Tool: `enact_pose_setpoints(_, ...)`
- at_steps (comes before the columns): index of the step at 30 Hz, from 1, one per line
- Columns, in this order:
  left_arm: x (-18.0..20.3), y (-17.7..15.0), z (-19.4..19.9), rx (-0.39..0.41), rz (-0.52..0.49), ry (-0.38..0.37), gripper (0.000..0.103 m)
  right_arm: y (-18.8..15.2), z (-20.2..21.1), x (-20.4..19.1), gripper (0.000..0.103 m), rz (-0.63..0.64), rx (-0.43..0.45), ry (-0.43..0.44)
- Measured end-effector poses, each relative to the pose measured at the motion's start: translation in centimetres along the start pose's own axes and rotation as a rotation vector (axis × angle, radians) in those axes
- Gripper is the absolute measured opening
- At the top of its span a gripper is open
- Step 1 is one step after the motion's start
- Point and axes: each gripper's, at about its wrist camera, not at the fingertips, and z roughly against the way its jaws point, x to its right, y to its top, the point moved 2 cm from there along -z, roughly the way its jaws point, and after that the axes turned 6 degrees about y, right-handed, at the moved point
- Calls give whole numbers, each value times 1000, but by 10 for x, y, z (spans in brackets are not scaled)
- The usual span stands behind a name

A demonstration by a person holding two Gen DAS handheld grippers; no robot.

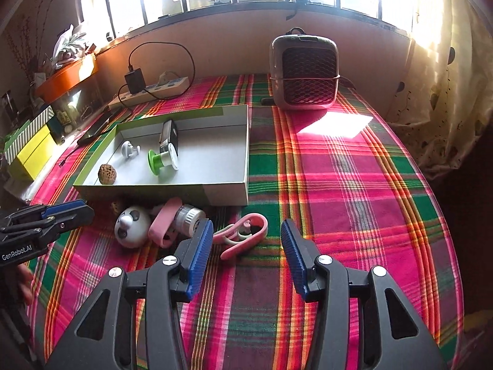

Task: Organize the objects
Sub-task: 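Move both grippers back toward the white round toy and pink clip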

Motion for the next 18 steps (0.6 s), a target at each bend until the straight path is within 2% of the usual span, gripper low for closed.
enact_pose_setpoints(11, 11, -8, -13, -62, 13, -43, 30, -2, -22, 4, 48, -43, -32, 29)
enact_pose_setpoints(15, 15, -9, -15, -70, 6, -47, 31, 1, -30, 1, 48, -32, -46, 10)
enact_pose_setpoints(18, 18, -9, -16, -76, -1, -47, 31, 2, -35, 0, 55, -29, -57, 2)
